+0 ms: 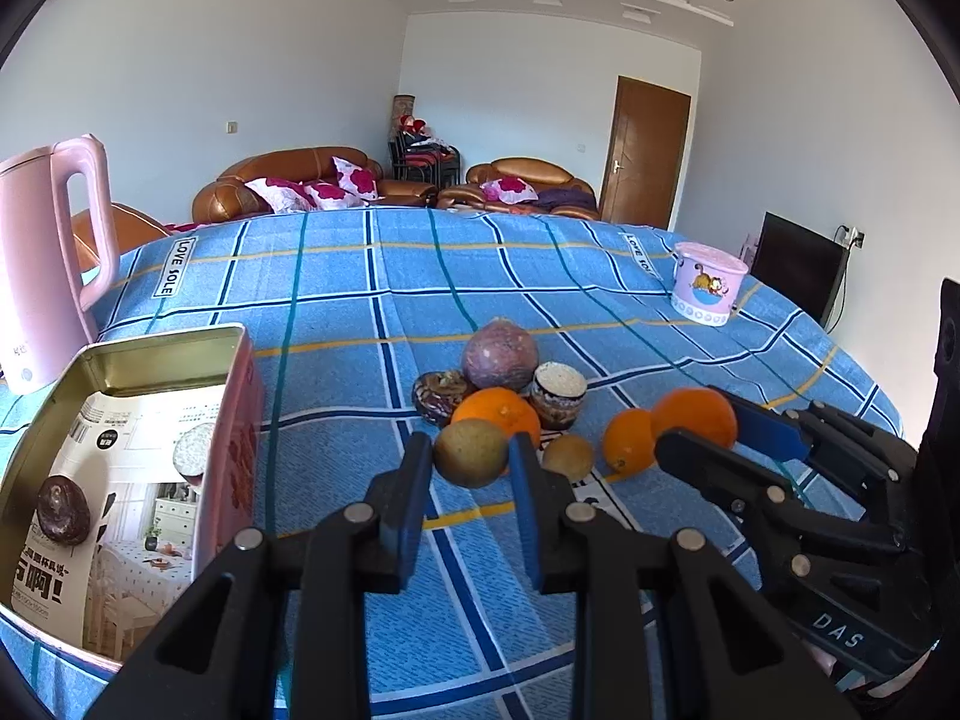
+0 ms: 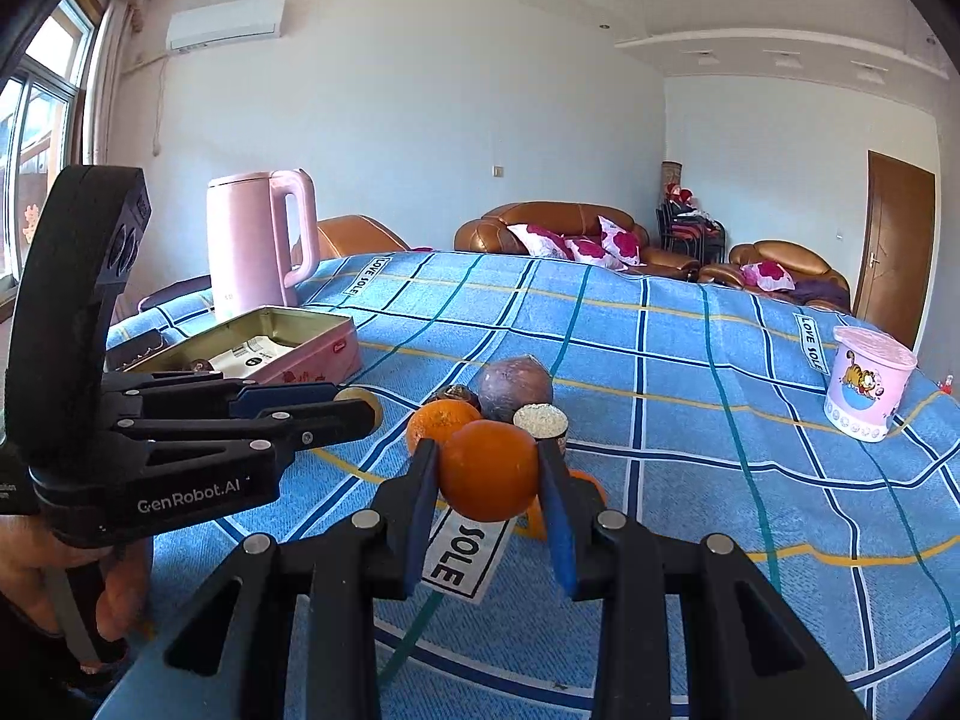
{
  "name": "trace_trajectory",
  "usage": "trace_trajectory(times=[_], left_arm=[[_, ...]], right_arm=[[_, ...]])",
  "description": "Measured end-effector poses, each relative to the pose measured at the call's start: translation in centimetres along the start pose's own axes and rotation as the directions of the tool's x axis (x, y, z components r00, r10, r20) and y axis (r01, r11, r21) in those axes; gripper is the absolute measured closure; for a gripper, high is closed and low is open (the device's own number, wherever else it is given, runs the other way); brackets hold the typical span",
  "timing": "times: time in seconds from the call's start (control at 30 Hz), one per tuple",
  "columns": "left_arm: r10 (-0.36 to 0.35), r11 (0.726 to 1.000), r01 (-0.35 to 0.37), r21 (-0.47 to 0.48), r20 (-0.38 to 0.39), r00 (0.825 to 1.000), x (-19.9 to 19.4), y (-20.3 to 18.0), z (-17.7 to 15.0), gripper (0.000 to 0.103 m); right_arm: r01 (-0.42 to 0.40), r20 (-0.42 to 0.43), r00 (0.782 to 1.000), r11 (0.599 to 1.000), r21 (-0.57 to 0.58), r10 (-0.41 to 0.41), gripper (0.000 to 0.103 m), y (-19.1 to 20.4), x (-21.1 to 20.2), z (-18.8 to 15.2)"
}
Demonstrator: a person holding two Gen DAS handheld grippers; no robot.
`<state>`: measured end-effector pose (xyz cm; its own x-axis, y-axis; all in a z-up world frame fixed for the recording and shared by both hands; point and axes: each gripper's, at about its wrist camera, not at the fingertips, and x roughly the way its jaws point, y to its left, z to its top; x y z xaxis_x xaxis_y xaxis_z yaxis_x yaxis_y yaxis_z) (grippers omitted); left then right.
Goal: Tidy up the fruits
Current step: 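Lift the kiwi with the left gripper toward the tin while the right carries the orange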
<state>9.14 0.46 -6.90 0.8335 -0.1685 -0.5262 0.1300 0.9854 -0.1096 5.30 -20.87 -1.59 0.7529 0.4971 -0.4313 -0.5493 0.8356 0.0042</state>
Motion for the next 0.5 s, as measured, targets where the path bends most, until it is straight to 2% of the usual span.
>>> trace_trajectory(times=[0.5], left_arm=[[0.078,0.997,-0.079,0.012,0.082,0.994,-1.4,-0.4,-0.3,0.075]], right_arm=[[0.002,0.051,0.999,1.0,-0.009,-0.001,0.068,0.2,-0.8,-0.1]])
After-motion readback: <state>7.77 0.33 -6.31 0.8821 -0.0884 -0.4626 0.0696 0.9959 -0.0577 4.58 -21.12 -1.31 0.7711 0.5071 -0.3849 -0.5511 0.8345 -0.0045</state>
